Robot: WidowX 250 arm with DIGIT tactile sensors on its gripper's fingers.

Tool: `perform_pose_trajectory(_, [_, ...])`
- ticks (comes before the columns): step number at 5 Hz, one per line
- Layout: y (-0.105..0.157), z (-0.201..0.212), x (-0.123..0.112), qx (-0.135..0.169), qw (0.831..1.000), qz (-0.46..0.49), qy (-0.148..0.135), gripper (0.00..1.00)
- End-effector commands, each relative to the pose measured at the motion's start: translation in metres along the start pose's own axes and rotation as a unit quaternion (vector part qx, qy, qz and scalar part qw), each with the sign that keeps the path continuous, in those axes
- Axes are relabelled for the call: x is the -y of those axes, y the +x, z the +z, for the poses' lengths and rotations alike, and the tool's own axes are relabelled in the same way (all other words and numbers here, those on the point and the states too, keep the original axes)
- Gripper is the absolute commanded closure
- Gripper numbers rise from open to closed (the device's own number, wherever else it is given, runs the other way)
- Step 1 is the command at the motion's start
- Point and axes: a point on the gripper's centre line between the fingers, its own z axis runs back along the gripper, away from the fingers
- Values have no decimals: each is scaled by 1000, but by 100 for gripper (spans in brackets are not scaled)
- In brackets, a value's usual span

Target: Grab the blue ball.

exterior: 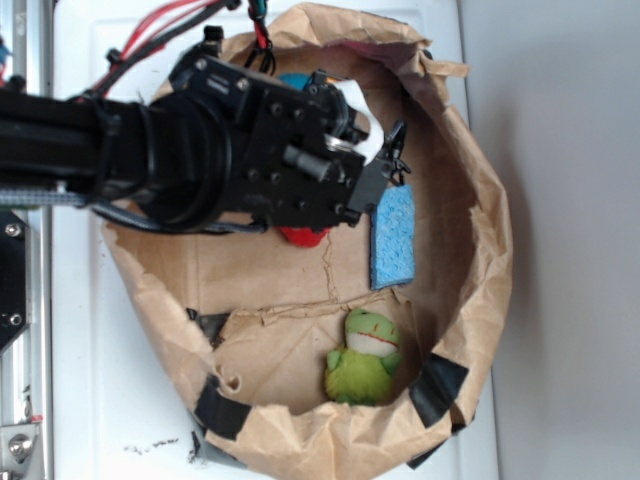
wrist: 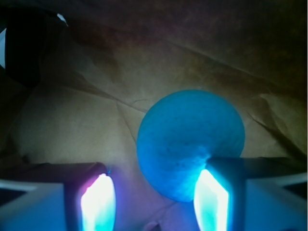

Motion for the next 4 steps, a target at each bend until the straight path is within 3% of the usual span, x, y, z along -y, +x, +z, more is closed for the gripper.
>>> perform_pose_trajectory(1, [9, 26, -2, -20, 999, -9, -25, 100])
perform_pose_trajectory(4, [13, 50, -16, -38, 995, -50, -76, 100])
